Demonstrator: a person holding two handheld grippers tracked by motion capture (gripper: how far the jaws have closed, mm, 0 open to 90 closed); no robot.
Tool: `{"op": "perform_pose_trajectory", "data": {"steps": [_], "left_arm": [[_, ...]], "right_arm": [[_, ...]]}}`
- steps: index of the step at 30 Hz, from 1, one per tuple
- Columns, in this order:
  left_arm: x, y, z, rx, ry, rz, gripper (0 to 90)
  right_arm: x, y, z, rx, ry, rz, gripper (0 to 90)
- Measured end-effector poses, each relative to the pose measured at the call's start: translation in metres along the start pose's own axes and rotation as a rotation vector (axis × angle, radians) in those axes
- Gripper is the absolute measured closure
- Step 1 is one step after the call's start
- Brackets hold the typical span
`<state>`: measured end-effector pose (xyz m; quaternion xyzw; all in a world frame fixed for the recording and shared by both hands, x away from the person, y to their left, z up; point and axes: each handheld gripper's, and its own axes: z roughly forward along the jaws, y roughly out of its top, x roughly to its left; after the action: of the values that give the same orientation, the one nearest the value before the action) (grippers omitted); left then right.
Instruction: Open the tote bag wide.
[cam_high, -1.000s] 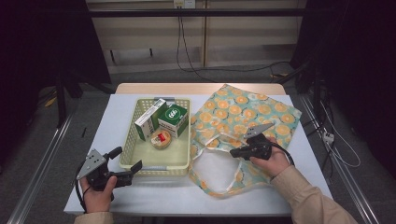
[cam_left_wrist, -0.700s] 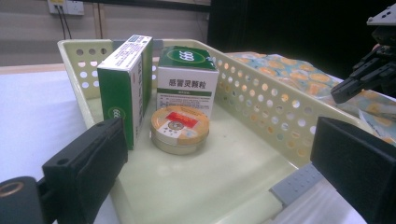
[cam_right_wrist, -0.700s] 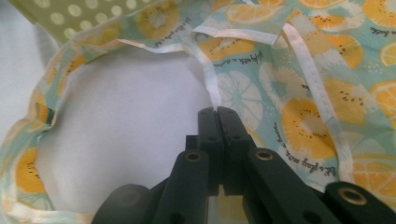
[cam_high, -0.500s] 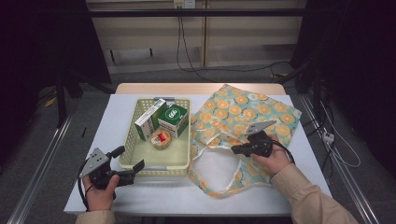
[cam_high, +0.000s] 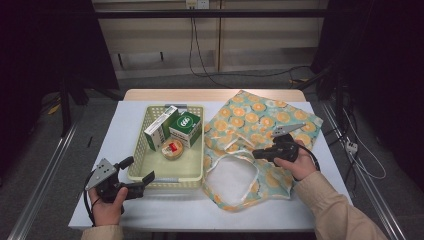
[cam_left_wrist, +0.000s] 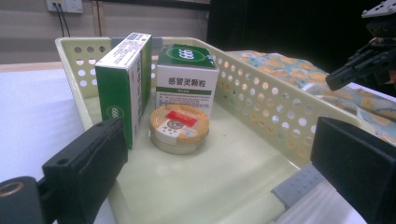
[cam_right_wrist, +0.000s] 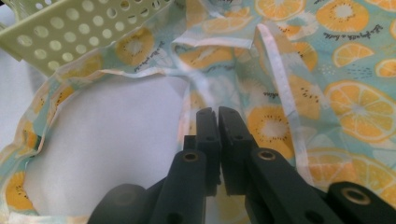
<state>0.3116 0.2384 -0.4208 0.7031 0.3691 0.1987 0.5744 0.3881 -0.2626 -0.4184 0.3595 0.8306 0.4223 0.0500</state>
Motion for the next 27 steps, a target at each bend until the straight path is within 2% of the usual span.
{"op": "perform_pose_trajectory", "data": {"steps": [4, 7, 11, 14, 16, 18, 20, 21, 22, 24, 27], "left_arm": [[0.000, 0.000, 0.000, -0.002, -0.001, 0.001, 3.8], [0.000, 0.000, 0.000, 0.000, -0.001, 0.000, 3.7], [0.000, 0.000, 0.000, -0.001, -0.001, 0.001, 3.8], [0.000, 0.000, 0.000, -0.003, -0.002, -0.004, 3.8], [0.000, 0.000, 0.001, -0.004, -0.002, -0.005, 3.8], [0.000, 0.000, 0.000, 0.000, -0.004, -0.002, 3.8], [-0.001, 0.000, 0.001, -0.004, -0.005, -0.005, 3.8], [-0.001, 0.000, 0.001, -0.004, -0.006, -0.005, 3.8], [-0.001, 0.000, 0.001, 0.000, -0.006, -0.003, 3.8], [-0.001, -0.001, 0.002, 0.001, -0.006, -0.005, 3.8], [-0.001, 0.000, 0.001, 0.003, -0.008, -0.002, 3.8]], "right_arm": [[-0.001, 0.003, 0.003, 0.011, -0.029, -0.013, 86.6], [0.002, 0.005, 0.010, 0.041, -0.052, -0.049, 86.7], [0.009, 0.007, 0.015, 0.025, -0.046, -0.069, 79.1], [0.015, 0.009, 0.017, 0.018, -0.023, -0.085, 74.2], [0.019, 0.009, 0.019, 0.042, -0.045, -0.117, 72.5], [0.018, 0.007, 0.023, 0.055, -0.028, -0.110, 72.0], [0.019, 0.004, 0.028, 0.087, -0.038, -0.125, 71.4], [0.020, 0.003, 0.031, 0.104, -0.042, -0.133, 71.7], [0.021, 0.002, 0.034, 0.119, -0.050, -0.141, 75.7], [0.021, -0.001, 0.040, 0.146, -0.040, -0.146, 84.3], [0.023, -0.008, 0.046, 0.169, -0.022, -0.147, 88.6]]}}
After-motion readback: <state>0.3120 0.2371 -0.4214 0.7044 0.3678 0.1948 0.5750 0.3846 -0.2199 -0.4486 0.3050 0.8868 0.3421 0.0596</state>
